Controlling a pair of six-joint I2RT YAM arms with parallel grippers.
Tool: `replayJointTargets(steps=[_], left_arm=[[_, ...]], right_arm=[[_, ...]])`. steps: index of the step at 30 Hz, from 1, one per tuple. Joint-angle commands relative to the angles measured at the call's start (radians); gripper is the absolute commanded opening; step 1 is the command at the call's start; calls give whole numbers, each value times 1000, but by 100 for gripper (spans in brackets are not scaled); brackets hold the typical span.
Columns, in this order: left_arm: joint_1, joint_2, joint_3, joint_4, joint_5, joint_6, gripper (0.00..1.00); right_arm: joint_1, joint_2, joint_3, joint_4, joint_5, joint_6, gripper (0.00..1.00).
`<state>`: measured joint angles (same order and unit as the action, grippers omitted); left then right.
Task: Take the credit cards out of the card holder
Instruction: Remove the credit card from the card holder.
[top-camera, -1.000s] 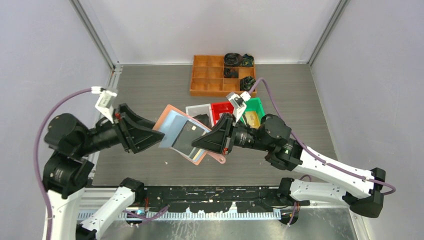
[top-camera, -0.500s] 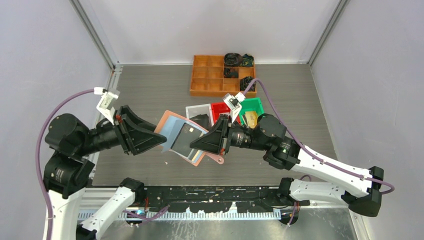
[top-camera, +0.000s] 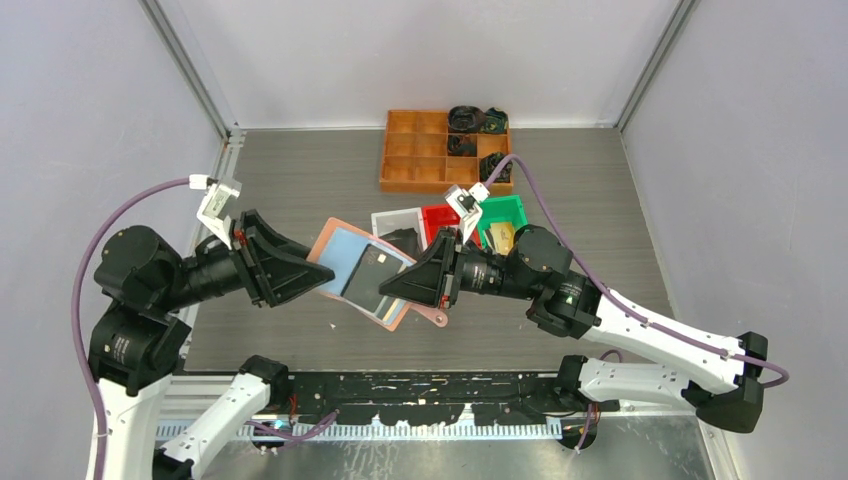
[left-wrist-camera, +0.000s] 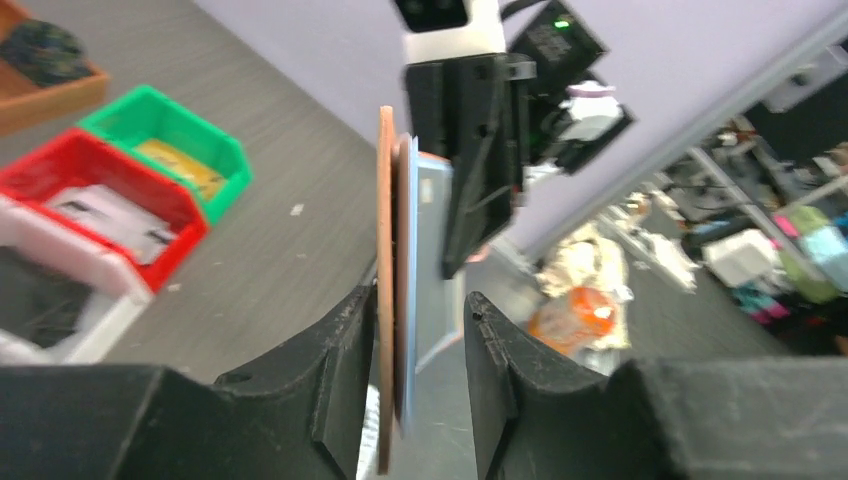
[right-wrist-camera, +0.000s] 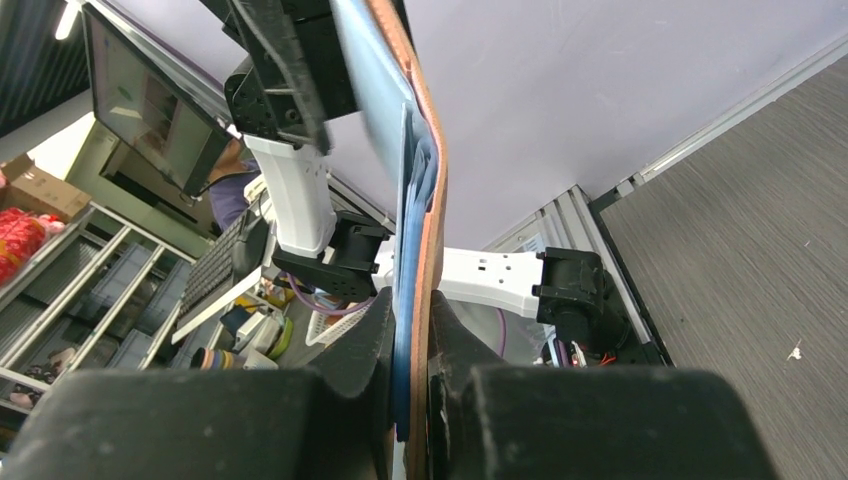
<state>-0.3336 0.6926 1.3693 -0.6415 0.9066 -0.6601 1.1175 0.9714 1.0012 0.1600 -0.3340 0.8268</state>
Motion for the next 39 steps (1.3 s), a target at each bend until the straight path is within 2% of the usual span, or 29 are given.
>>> replayJointTargets(steps=[1,4,9,11,14,16,17,19,22,26,30,36,39], left_arm=[[-1,-16,16,-93,-216,236,39],[-1,-21,20,-127,-224,301,38],[0,-24,-1,-126,-106,273,19],[-1,-24,-16,-107,-20,244,14],[-1,-15,-13,-86,73,222,7],[-1,-11,3,-93,44,252,0],[-1,-7,13,-110,23,278,0],[-1,-2,37,-148,12,371,0],[-1,13,72,-237,26,476,0],[-1,43,89,-361,115,543,0],[-1,71,72,-448,211,565,0],[-1,64,45,-482,235,586,0],[-1,69,51,-498,250,596,0]], right_arm=[[0,-3,54,55,-5,-5,1],[1,4,55,55,-7,-8,1],[0,23,61,71,-19,-11,1],[1,29,63,75,-29,-11,5],[-1,28,55,81,-48,-22,21],[0,12,36,76,-51,-50,34],[0,-1,23,67,-54,-70,42],[0,-33,22,-5,-63,-133,57],[0,-79,66,-198,-49,-281,69],[1,-62,171,-377,-35,-462,75],[1,55,340,-547,-95,-614,78],[-1,247,541,-649,-252,-671,80],[1,319,581,-657,-308,-675,76]])
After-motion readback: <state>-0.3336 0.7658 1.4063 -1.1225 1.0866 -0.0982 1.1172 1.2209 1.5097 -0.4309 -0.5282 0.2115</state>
